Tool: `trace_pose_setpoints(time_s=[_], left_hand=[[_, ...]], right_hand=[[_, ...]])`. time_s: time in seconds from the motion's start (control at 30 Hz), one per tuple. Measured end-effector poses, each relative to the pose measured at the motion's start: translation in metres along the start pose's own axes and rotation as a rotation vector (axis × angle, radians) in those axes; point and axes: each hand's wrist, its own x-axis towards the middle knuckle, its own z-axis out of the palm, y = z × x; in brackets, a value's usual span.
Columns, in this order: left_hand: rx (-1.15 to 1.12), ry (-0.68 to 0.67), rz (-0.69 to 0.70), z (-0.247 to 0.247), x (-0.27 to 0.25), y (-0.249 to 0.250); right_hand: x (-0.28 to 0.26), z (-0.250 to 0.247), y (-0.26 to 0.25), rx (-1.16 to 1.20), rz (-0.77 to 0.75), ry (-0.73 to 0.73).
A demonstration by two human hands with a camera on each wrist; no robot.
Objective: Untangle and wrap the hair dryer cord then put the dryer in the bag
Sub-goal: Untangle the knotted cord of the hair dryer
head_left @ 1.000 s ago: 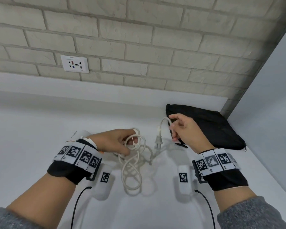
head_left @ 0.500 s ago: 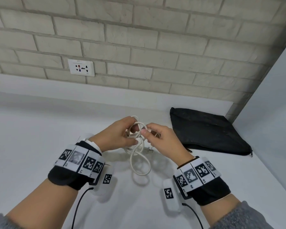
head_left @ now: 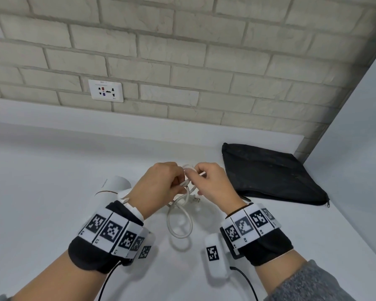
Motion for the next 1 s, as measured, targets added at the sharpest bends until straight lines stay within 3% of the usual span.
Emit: trace_pose_setpoints(time_s=[0.1, 0.27, 0.37, 0.47, 0.53, 0.6, 0.67, 0.77, 0.93, 1.0], left_hand=[[-0.138, 0.011, -0.052, 0.0, -0.001, -0.002], [-0.607, 0.082, -0.269, -0.005, -0.005, -0.019], [-1.043, -0.003, -0.416, -0.007, -0.01, -0.027], [-1.36, -0.141, -0.441, -0.012, -0.009, -0.033], [-1.219, -0.318, -0.455, -0.02, -0.007, -0.031], [-0.883, -0.459, -0.462, -0.028, -0.005, -0.024], [-0.674, -0.488, -0.425, -0.031, -0.002, -0.013], [-0.837, -0.339, -0.313, -0.029, 0.0, -0.009], [-1.624, 0.177, -0.341, -0.048, 0.008, -0.032], [-1.657, 0.214, -0.374, -0.052, 0.006, -0.039]], right_hand=[[0.003, -0.001, 0.0, -0.039, 0.046, -0.037], [0.003, -0.003, 0.012, 0.107, 0.183, -0.077], [0.004, 0.0, 0.019, 0.199, 0.212, -0.127], [0.004, 0.003, 0.021, 0.18, 0.167, -0.163], [0.003, 0.004, 0.019, 0.102, 0.075, -0.158], [0.001, 0.005, 0.015, 0.0, -0.05, -0.154], [0.0, 0.007, 0.007, -0.083, -0.15, -0.166], [0.001, 0.006, 0.002, 0.017, -0.151, -0.157], [0.002, -0.008, 0.024, 0.324, 0.13, -0.163], [0.0, -0.009, 0.031, 0.349, 0.157, -0.156]])
